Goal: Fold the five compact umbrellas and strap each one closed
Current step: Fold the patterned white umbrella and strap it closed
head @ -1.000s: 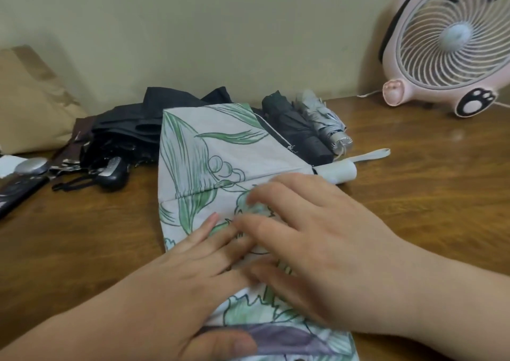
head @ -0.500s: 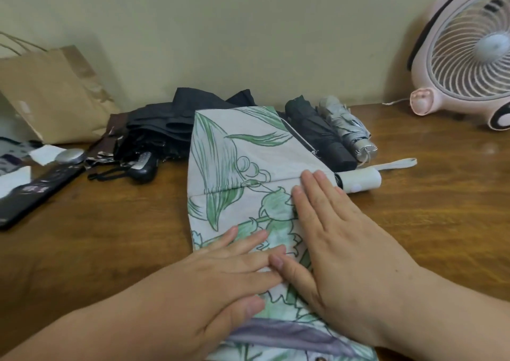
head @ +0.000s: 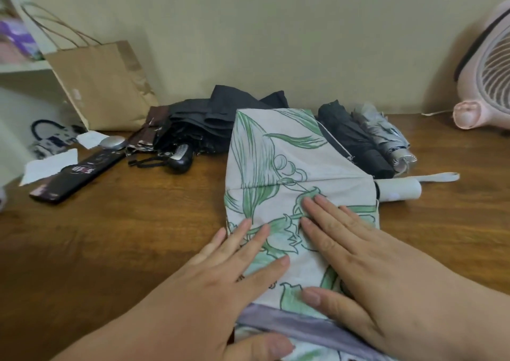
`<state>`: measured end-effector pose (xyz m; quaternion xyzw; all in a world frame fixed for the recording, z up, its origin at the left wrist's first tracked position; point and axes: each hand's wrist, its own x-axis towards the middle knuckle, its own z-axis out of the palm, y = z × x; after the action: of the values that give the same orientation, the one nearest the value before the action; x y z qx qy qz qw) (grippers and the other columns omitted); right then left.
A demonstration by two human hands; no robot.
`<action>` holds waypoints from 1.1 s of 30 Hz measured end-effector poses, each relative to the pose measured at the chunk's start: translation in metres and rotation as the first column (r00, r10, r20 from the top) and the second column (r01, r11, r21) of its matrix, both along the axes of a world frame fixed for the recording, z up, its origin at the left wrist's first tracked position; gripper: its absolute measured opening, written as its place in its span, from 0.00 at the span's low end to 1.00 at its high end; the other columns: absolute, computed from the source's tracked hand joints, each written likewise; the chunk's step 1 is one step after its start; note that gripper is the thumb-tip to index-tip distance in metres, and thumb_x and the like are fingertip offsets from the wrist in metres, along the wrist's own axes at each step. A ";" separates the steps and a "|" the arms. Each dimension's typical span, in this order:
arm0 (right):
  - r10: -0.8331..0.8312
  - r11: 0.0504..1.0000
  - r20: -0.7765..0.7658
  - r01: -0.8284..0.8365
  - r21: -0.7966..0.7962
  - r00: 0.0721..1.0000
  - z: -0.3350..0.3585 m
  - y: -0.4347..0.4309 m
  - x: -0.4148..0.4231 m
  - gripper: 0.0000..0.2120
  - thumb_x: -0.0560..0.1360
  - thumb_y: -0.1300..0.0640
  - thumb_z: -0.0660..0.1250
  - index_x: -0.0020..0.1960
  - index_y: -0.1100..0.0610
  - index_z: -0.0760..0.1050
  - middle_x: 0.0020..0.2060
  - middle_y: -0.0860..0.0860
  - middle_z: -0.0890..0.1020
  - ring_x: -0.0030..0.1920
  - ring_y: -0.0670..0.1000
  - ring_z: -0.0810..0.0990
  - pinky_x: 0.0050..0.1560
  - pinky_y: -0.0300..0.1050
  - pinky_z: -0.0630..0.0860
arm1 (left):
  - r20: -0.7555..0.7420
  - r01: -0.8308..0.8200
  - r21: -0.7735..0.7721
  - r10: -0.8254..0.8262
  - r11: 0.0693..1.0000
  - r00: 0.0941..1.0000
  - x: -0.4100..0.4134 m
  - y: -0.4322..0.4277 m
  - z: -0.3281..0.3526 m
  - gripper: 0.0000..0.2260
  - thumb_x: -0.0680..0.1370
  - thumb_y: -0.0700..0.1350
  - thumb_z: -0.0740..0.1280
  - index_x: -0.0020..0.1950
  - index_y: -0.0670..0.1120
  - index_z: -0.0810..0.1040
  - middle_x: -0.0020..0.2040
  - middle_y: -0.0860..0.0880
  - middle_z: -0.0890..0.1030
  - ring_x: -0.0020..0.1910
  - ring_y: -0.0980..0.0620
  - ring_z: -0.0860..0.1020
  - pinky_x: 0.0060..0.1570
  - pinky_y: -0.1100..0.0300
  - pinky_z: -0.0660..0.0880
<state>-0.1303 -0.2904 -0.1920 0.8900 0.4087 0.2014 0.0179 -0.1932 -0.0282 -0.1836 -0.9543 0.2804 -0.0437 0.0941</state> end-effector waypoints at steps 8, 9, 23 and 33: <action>-0.059 0.996 0.007 0.058 0.065 0.998 0.001 -0.010 -0.006 0.42 0.79 0.28 0.44 0.64 0.58 0.83 0.70 0.54 0.77 0.69 0.55 0.77 0.53 0.43 0.82 | 0.080 0.125 0.086 -0.132 0.988 0.988 -0.005 0.042 -0.016 0.27 0.86 0.60 0.44 0.84 0.53 0.56 0.83 0.46 0.60 0.79 0.42 0.61 0.68 0.48 0.63; -0.057 0.995 0.017 0.056 0.077 0.998 0.005 -0.008 -0.006 0.40 0.79 0.30 0.46 0.61 0.58 0.84 0.68 0.54 0.79 0.67 0.54 0.79 0.46 0.47 0.85 | 0.087 0.142 0.022 -0.143 0.990 0.986 -0.008 0.043 -0.012 0.26 0.86 0.62 0.44 0.82 0.55 0.59 0.81 0.47 0.63 0.78 0.43 0.64 0.68 0.48 0.64; -0.005 0.994 -0.007 0.006 0.107 1.000 0.022 0.000 0.007 0.17 0.73 0.41 0.61 0.46 0.51 0.84 0.53 0.50 0.82 0.48 0.54 0.83 0.37 0.50 0.83 | -0.625 -0.637 -0.769 0.152 0.047 0.766 0.101 0.017 0.055 0.14 0.73 0.37 0.77 0.58 0.41 0.82 0.47 0.47 0.88 0.37 0.57 0.85 0.28 0.70 0.74; -0.029 0.996 -0.060 0.034 0.080 0.998 0.027 -0.001 0.005 0.16 0.73 0.40 0.61 0.45 0.49 0.82 0.51 0.48 0.81 0.47 0.54 0.82 0.35 0.50 0.82 | -0.603 -0.602 -0.798 0.004 -0.031 0.798 0.106 0.023 0.041 0.14 0.71 0.33 0.76 0.56 0.39 0.82 0.50 0.43 0.87 0.42 0.51 0.86 0.33 0.67 0.77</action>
<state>-0.1250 -0.2912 -0.1648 0.9019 0.3863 0.1911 -0.0270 -0.0873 -0.0057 -0.1429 -0.7684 -0.0429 0.0117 -0.6385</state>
